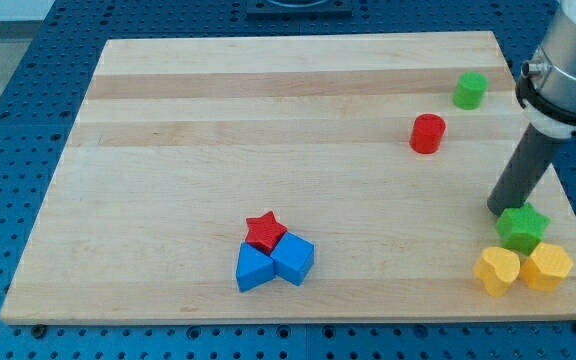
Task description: Drag red circle towards bottom of the board
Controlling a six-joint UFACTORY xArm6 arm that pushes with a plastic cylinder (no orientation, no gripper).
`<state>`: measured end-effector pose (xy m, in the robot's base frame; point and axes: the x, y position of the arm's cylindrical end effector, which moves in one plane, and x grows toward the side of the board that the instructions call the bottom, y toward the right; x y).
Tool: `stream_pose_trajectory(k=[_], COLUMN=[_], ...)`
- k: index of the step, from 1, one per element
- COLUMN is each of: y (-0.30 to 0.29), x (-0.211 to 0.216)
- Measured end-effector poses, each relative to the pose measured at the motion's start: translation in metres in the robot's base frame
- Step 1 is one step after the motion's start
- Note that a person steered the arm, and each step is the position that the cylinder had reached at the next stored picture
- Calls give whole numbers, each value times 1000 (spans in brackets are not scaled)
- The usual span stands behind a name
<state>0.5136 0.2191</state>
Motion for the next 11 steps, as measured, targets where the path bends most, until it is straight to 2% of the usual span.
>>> stream_pose_trajectory(k=[1,2,4,5,6,7,9,10,11], y=[0,-2,-5,-25,-54,-62,-82,-101,-94], x=[4,-13,-91,-125,-127,-108,-138,-136,-108])
